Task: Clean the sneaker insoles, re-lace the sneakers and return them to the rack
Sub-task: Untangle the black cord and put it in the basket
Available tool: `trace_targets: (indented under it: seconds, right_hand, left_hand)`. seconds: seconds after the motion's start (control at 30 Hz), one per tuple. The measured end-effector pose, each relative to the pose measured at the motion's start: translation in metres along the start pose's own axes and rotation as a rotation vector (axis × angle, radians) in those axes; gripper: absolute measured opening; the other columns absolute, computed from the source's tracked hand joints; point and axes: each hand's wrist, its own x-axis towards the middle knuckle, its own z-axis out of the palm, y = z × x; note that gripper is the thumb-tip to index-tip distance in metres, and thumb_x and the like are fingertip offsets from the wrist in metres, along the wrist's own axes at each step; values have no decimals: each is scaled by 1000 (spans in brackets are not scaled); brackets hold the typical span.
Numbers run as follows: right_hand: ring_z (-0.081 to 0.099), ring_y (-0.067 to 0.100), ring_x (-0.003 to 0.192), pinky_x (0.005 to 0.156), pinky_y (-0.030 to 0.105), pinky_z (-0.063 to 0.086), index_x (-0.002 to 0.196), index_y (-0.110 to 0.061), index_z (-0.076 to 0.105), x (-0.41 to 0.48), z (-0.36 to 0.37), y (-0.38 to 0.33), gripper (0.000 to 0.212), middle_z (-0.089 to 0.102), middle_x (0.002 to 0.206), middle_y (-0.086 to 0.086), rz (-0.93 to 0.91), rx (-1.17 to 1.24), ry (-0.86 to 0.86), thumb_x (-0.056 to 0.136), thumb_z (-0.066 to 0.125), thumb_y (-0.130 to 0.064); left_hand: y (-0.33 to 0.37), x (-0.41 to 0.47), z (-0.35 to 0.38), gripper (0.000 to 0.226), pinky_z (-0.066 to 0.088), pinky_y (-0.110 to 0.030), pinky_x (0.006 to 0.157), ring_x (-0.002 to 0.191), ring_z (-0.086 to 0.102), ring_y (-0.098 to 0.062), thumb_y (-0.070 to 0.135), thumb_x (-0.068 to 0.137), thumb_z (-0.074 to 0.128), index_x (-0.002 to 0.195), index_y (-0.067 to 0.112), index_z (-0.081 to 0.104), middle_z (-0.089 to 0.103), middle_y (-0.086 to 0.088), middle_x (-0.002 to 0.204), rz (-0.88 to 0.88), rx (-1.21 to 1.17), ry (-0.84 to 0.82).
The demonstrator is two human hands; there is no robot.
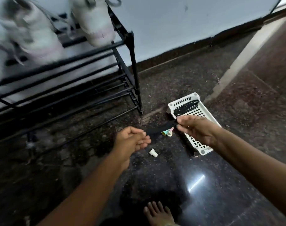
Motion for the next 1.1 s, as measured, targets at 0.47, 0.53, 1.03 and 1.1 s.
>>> trace_targets:
  seconds: [0.47, 0.53, 1.03, 1.1]
  right_hand:
    - [66, 9, 53, 56, 16, 56, 73, -2, 60, 147, -135, -6, 12, 68, 55, -1, -190, -270, 421, 82, 62, 6]
    - [66, 7, 53, 60, 17, 57, 73, -4, 60, 161, -145, -10, 15, 67, 53, -3, -229, -349, 465, 83, 62, 6]
    - [67, 28, 72, 73, 47, 58, 65, -21, 52, 193, -170, -11, 30, 67, 80, 13, -413, -965, 688, 80, 71, -2]
    - [68, 34, 82, 74, 49, 56, 64, -23, 52, 194, -172, -9, 32, 69, 85, 16, -426, -1030, 686, 79, 73, -5]
  left_hand:
    - [-111, 192, 136, 29, 52, -31, 63, 62, 60, -18, -1, 79, 66, 64, 19, 53, 68, -18, 78, 76, 167, 115]
    - [-119, 208, 150, 26, 57, -37, 72, 71, 65, -26, 4, 76, 70, 62, 19, 54, 69, -10, 76, 103, 229, 162]
    - [-118, 236, 174, 14, 24, -32, 88, 109, 39, -16, 41, 83, 64, 92, 30, 66, 51, 8, 113, 577, 1156, 290]
    - [-117, 238, 173, 14, 23, -32, 85, 110, 38, -16, 41, 82, 65, 91, 31, 66, 49, 8, 114, 577, 1173, 296]
